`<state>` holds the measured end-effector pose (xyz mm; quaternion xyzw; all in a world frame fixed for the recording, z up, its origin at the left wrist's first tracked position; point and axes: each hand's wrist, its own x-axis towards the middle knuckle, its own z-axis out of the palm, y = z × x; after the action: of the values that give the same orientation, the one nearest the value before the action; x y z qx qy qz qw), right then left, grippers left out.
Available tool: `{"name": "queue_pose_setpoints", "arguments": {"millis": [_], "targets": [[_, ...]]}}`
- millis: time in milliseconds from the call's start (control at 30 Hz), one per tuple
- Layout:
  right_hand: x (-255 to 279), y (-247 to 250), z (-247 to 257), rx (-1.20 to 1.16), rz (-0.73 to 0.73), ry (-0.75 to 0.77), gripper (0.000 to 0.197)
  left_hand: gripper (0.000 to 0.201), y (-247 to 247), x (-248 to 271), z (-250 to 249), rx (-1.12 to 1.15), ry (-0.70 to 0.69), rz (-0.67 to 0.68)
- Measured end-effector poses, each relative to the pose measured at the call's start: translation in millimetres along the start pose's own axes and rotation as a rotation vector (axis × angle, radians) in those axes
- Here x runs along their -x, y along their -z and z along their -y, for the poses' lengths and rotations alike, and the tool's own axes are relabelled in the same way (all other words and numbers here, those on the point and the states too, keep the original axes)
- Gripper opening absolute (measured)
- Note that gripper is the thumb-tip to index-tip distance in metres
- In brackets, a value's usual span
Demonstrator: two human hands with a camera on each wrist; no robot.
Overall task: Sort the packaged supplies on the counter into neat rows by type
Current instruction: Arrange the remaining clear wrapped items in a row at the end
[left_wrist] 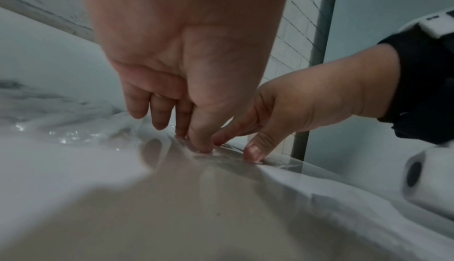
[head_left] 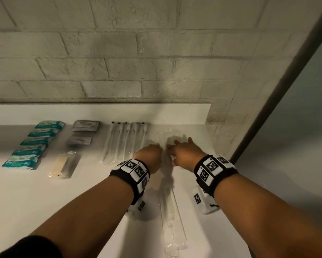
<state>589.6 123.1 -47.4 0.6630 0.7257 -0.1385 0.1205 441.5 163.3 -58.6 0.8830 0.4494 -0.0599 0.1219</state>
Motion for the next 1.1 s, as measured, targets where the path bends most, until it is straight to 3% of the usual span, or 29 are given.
{"name": "queue_pose_setpoints", "arguments": {"millis": [267, 433, 633, 733, 833, 900, 1033, 1100], "targets": [[11, 3, 1, -0.123, -0.025, -0.037, 0.065, 0.04, 7, -2, 3, -0.049, 0.004, 0.015], [19, 2, -21, -0.163, -0.069, -0.199, 0.06, 0.041, 11, -4, 5, -0.071, 0.002, 0.05], [19, 0, -23, -0.158, -0.044, -0.208, 0.058, 0.057, 11, -1, -2, 0.018, -0.086, -0.04], [28, 5, -19, -0.206, -0.069, -0.237, 0.06, 0.045, 13, 3, -17, -0.079, -0.165, 0.013], [49, 12, -2, -0.307, -0.182, -0.247, 0.045, 0.04, 21, 9, -25, -0.148, -0.178, 0.107], [67, 11, 21, -0.301, -0.096, -0.203, 0.044, 0.042, 23, 9, -26, -0.168, -0.184, 0.129], [91, -7, 70, -0.088, 0.19, -0.143, 0.064, 0.047, 21, 7, -27, -0.124, -0.132, 0.15], [90, -11, 77, -0.082, 0.233, -0.152, 0.058, 0.05, 19, 8, -24, -0.072, -0.129, 0.152]]}}
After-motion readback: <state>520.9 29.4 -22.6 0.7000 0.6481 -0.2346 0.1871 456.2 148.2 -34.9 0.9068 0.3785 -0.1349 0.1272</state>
